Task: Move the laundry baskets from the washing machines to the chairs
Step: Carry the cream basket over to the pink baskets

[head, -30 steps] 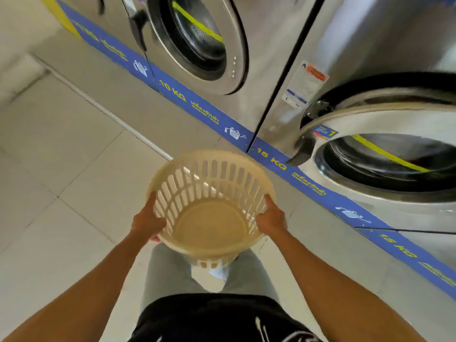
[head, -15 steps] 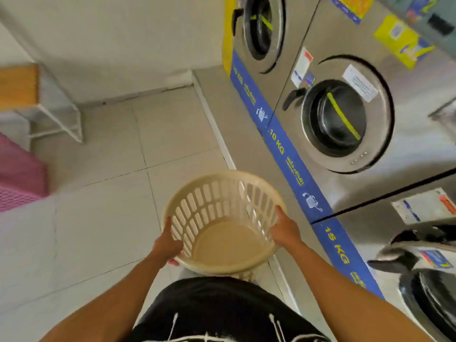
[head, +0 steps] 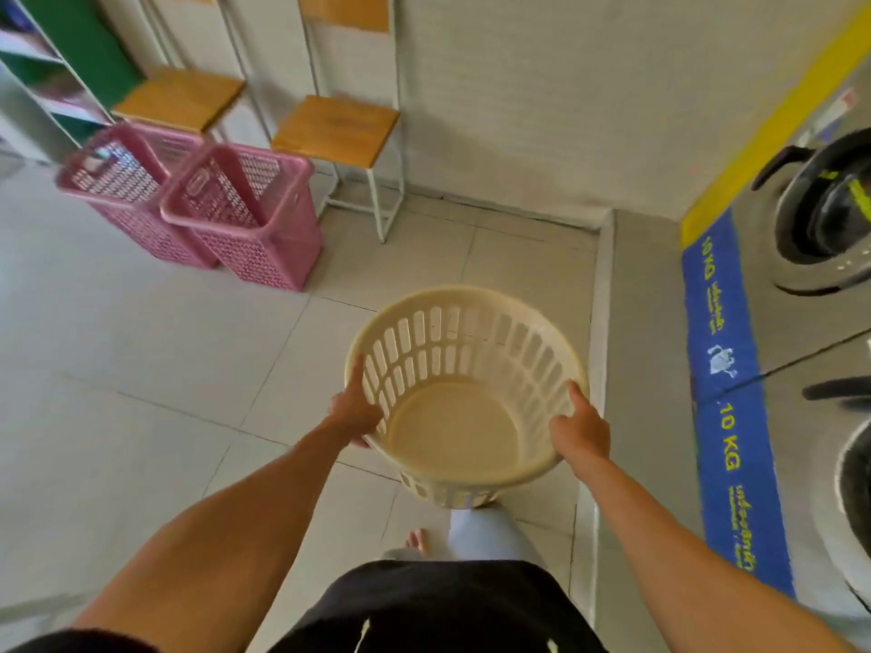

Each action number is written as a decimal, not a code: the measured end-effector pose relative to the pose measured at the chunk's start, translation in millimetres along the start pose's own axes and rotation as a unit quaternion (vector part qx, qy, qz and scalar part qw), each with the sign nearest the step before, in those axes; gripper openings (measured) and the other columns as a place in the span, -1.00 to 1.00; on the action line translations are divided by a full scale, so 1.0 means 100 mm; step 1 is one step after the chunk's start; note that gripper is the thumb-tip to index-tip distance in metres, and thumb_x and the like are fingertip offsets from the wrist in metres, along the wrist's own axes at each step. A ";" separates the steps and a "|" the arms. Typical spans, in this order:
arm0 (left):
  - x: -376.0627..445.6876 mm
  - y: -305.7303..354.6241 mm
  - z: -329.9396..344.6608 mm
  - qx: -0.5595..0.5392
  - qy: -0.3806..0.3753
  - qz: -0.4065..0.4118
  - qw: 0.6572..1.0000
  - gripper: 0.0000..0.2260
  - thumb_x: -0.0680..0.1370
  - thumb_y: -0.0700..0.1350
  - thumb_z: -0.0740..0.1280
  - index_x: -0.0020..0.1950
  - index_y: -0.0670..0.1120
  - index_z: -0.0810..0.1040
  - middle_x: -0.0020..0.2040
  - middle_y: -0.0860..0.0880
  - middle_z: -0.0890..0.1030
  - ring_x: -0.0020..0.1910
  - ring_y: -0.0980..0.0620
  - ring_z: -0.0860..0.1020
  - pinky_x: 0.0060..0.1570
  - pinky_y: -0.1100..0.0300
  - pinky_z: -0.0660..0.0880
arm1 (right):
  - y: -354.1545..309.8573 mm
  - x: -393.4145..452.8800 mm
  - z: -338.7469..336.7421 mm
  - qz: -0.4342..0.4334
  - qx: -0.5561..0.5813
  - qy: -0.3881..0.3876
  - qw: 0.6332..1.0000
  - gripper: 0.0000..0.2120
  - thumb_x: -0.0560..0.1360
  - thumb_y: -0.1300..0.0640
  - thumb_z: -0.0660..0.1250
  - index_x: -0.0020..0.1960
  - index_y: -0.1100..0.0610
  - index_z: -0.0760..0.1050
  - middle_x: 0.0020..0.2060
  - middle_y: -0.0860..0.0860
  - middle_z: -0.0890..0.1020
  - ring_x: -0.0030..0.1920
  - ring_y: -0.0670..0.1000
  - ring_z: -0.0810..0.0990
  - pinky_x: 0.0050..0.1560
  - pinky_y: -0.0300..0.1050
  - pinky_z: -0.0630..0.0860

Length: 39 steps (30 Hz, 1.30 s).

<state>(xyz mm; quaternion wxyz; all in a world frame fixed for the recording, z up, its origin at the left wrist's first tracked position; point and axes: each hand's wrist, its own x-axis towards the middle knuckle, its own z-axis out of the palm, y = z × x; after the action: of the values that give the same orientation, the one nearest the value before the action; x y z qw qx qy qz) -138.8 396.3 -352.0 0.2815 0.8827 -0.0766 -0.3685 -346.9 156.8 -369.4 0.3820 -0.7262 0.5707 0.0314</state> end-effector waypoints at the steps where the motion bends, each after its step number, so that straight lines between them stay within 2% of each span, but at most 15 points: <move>1: 0.05 -0.01 -0.05 -0.017 0.009 -0.009 1.000 -0.16 0.57 -0.08 0.37 0.55 0.27 -0.21 0.30 -0.21 0.43 -0.15 -0.14 0.60 -0.32 -0.09 0.66 | -0.13 0.10 0.03 -0.016 -0.004 -0.005 1.000 -0.25 0.46 0.22 0.17 0.58 -0.25 0.18 0.40 0.12 0.52 0.21 0.22 0.59 0.16 0.09 0.59; 4: 0.21 -0.03 -0.15 -0.053 0.028 -0.030 0.998 -0.16 0.56 -0.03 0.38 0.55 0.27 -0.21 0.34 -0.19 0.38 -0.06 -0.16 0.59 -0.30 -0.07 0.67 | -0.46 0.40 0.14 -0.055 -0.021 -0.014 0.998 -0.27 0.48 0.24 0.18 0.59 -0.20 0.19 0.41 0.12 0.51 0.26 0.24 0.56 0.20 0.08 0.56; 7: 0.47 0.02 -0.22 -0.068 0.042 -0.067 0.995 -0.15 0.56 -0.08 0.37 0.54 0.28 -0.22 0.33 -0.21 0.36 0.01 -0.23 0.59 -0.28 -0.10 0.66 | -0.73 0.71 0.25 -0.074 -0.043 -0.034 0.996 -0.29 0.51 0.26 0.17 0.60 -0.15 0.18 0.42 0.13 0.50 0.31 0.24 0.54 0.23 0.07 0.54; 14: 1.18 0.54 -0.40 -0.102 0.057 -0.097 0.988 -0.11 0.53 -0.10 0.42 0.53 0.32 -0.19 0.18 -0.15 0.40 -0.08 -0.19 0.61 -0.35 -0.04 0.66 | -1.31 1.58 0.21 -0.065 -0.074 -0.085 0.992 -0.27 0.50 0.27 0.14 0.61 -0.15 0.14 0.45 0.12 0.46 0.34 0.23 0.51 0.25 0.09 0.53; 16: 1.33 0.68 -0.42 -0.114 0.082 -0.095 0.985 -0.11 0.52 -0.14 0.42 0.54 0.30 -0.17 0.17 -0.15 0.42 -0.07 -0.18 0.60 -0.32 -0.07 0.66 | -1.45 1.78 0.17 -0.063 -0.077 -0.095 0.990 -0.27 0.50 0.28 0.13 0.60 -0.16 0.14 0.45 0.11 0.46 0.34 0.22 0.51 0.25 0.09 0.53; 19: 1.57 0.86 -0.44 -0.137 0.133 -0.079 0.978 -0.11 0.49 -0.18 0.43 0.55 0.28 -0.11 0.19 -0.13 0.46 0.04 -0.16 0.54 -0.20 -0.11 0.66 | -1.76 2.12 0.12 -0.078 -0.083 -0.104 0.988 -0.28 0.49 0.27 0.13 0.59 -0.17 0.16 0.42 0.12 0.50 0.28 0.23 0.55 0.19 0.10 0.57; 23: 1.87 1.00 -0.50 -0.158 0.168 -0.096 0.968 -0.09 0.49 -0.10 0.45 0.56 0.25 -0.13 0.25 -0.14 0.43 0.03 -0.04 0.43 -0.15 0.10 0.50 | -2.17 2.39 0.15 -0.107 -0.121 -0.115 0.980 -0.34 0.54 0.21 0.16 0.59 -0.15 0.16 0.35 0.16 0.54 0.22 0.24 0.58 0.14 0.07 0.58; 26: 2.17 1.01 -0.62 -0.168 0.177 -0.117 0.963 -0.09 0.49 -0.15 0.43 0.56 0.27 -0.15 0.22 -0.15 0.43 -0.02 -0.05 0.45 -0.29 0.18 0.48 | -2.53 2.64 0.23 -0.111 -0.139 -0.127 0.976 -0.33 0.54 0.21 0.13 0.59 -0.17 0.12 0.36 0.15 0.50 0.21 0.21 0.57 0.17 0.10 0.58; 28: 2.31 0.98 -0.73 -0.169 0.176 -0.137 0.960 -0.08 0.49 -0.19 0.42 0.55 0.28 -0.15 0.15 -0.13 0.44 -0.06 -0.07 0.48 -0.32 0.11 0.55 | -2.76 2.76 0.35 -0.114 -0.155 -0.135 0.972 -0.31 0.54 0.22 0.12 0.60 -0.19 0.10 0.39 0.14 0.48 0.25 0.20 0.55 0.22 0.10 0.55; 30: 2.47 0.94 -0.84 -0.174 0.175 -0.158 0.956 -0.07 0.48 -0.19 0.43 0.56 0.28 -0.15 0.09 -0.11 0.42 -0.06 -0.10 0.49 -0.24 -0.01 0.61 | -2.99 2.88 0.48 -0.121 -0.170 -0.138 0.968 -0.31 0.54 0.23 0.10 0.60 -0.19 0.09 0.39 0.14 0.47 0.30 0.21 0.53 0.26 0.11 0.53; 32: 2.66 0.92 -0.93 -0.184 0.170 -0.172 0.953 -0.08 0.49 -0.13 0.43 0.56 0.28 -0.17 0.09 -0.09 0.40 -0.06 -0.09 0.48 -0.21 0.01 0.59 | -3.21 3.04 0.64 -0.122 -0.184 -0.140 0.965 -0.31 0.55 0.22 0.09 0.61 -0.20 0.07 0.38 0.16 0.47 0.29 0.22 0.52 0.26 0.11 0.51; 36: 3.19 0.92 -1.29 -0.211 0.147 -0.166 0.952 -0.09 0.51 -0.10 0.41 0.54 0.30 -0.21 0.10 -0.10 0.43 -0.05 -0.08 0.50 -0.20 0.03 0.57 | -3.75 3.39 0.98 -0.125 -0.218 -0.150 0.956 -0.30 0.55 0.20 0.09 0.62 -0.20 0.03 0.34 0.16 0.48 0.22 0.22 0.56 0.17 0.06 0.54; 39: 3.52 0.91 -1.67 -0.207 0.126 -0.186 0.952 -0.09 0.50 -0.16 0.40 0.54 0.28 -0.20 0.10 -0.10 0.44 -0.01 -0.14 0.53 -0.11 -0.11 0.64 | -4.21 3.53 1.16 -0.121 -0.252 -0.157 0.947 -0.30 0.56 0.21 0.10 0.62 -0.19 0.02 0.30 0.15 0.49 0.18 0.20 0.57 0.09 0.01 0.53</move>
<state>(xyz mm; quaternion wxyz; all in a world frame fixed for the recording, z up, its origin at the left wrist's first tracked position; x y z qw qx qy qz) 235.8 273.4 -420.2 0.3920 0.8428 0.2027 -0.3081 179.5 -34.6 -402.7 0.2720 -0.8485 0.3847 0.2410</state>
